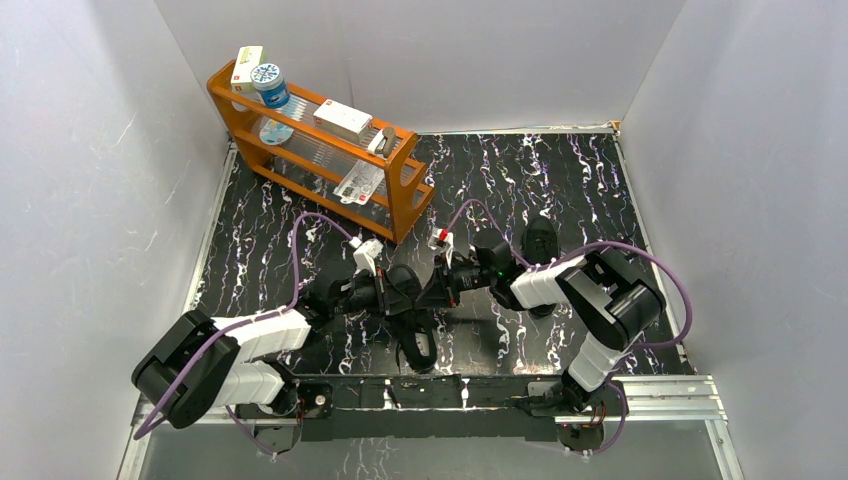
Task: Tie the shoes
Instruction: Cross the shoelace with the shoelace, then tie the shoelace on the shoe.
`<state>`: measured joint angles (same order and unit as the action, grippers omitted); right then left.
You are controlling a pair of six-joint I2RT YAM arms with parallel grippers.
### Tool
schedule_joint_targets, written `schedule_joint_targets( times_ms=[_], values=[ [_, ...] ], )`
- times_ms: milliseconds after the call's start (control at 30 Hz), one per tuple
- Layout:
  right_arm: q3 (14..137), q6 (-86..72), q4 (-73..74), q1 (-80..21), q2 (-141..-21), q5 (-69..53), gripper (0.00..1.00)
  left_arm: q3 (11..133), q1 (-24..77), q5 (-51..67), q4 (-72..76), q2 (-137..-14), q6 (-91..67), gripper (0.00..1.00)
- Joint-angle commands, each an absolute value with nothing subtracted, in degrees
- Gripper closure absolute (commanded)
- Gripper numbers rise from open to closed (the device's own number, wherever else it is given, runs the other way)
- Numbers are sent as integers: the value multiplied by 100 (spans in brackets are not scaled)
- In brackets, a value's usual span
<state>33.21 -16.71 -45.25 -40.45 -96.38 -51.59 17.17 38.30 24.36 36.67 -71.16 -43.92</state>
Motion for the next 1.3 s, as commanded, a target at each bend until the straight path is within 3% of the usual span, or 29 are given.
schedule_joint_targets(
  times_ms=[0, 333, 700, 1267],
  values=[
    [3337, -1833, -5212, -4109, -9594, -5194, 89, 1713, 3844, 2454, 4166, -7151, -4407, 100],
    [3253, -1362, -4398, -3861, -9229, -4812, 79, 1522, 3847, 2334, 4314, -6868, -4130, 100],
    [3395, -1880, -5401, -4119, -9787, -5236, 86, 1617, 3849, 2435, 4584, -7199, -4160, 100],
    [3341, -1745, -5891, -4323, -9706, -5640, 73, 1602, 3839, 2981, 5162, -7626, -4487, 100]
  ],
)
